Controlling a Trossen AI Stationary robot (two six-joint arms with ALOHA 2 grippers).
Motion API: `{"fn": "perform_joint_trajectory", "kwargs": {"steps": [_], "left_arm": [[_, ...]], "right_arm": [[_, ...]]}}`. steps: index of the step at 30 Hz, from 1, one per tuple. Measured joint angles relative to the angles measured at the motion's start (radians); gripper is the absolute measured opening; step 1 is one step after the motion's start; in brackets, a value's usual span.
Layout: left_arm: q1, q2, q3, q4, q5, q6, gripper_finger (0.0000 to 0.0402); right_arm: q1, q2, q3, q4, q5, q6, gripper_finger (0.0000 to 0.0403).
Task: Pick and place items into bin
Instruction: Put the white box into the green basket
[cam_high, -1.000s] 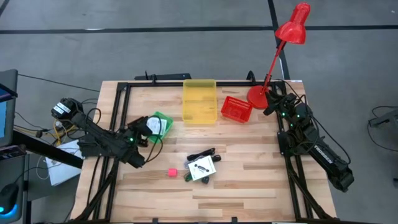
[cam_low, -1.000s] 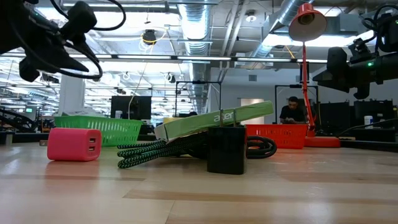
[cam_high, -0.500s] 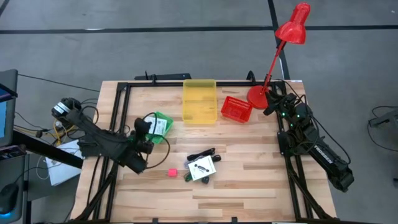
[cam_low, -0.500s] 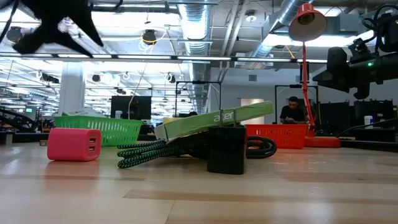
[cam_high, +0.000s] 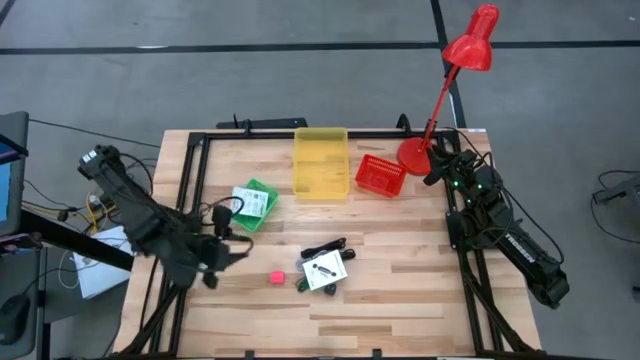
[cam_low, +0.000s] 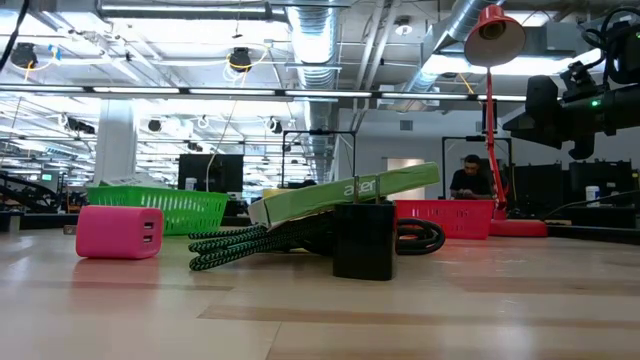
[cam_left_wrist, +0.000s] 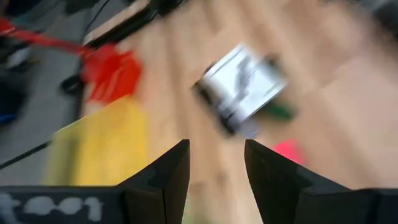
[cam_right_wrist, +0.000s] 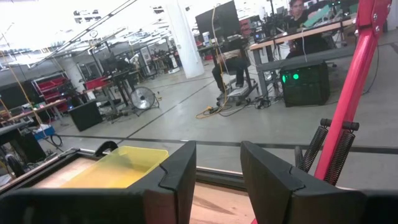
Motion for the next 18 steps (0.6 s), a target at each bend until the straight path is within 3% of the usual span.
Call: {"fn": "perform_joint_trajectory", "kwargs": {"steps": [6, 13, 18], "left_arm": [[-0.056, -0.088, -0.051, 0.218, 0.171, 0.036, 0.0146], [-0.072, -0.186, -0.313, 0.616, 0.47, 0.045, 0.0146], [-0.072, -0.234, -0.482, 0.878, 0.581, -0.011, 0.0146]], "right_arm": [[0.0, 0.0, 0.0, 0.0, 0.0, 0.0, 0.0121], [0.0, 0.0, 0.0, 0.0, 0.0, 0.0, 0.0121], [0.0, 0.0, 0.0, 0.0, 0.0, 0.0, 0.0121]]}}
